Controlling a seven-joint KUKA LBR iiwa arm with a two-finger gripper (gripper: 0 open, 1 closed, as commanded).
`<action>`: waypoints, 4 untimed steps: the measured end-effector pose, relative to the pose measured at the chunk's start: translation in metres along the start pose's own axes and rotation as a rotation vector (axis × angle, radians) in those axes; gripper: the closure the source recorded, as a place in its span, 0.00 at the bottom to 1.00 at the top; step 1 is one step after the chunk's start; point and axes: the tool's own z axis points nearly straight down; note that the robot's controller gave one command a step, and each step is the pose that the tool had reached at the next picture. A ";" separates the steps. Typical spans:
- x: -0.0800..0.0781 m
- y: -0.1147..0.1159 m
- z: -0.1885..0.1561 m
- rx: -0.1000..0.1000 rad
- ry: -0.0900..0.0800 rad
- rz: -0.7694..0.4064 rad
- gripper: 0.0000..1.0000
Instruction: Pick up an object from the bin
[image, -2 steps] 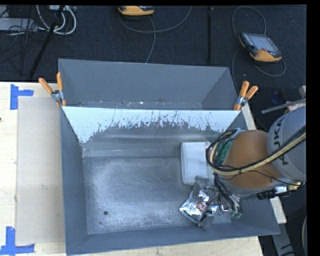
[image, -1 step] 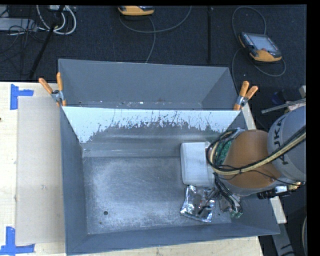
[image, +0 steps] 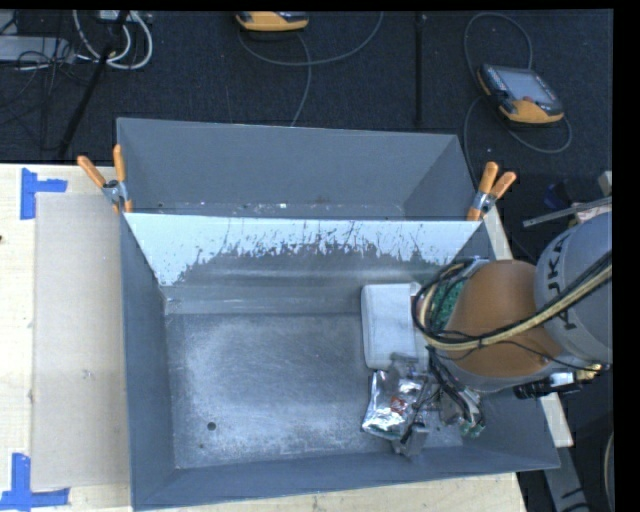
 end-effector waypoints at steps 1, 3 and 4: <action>-0.001 0.000 0.000 0.001 -0.002 -0.001 1.00; 0.000 0.000 0.000 0.001 0.001 -0.002 1.00; 0.000 0.000 0.000 0.000 0.002 -0.003 0.00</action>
Offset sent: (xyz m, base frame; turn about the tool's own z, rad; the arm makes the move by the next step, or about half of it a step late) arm 0.0000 0.0000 0.0000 0.0000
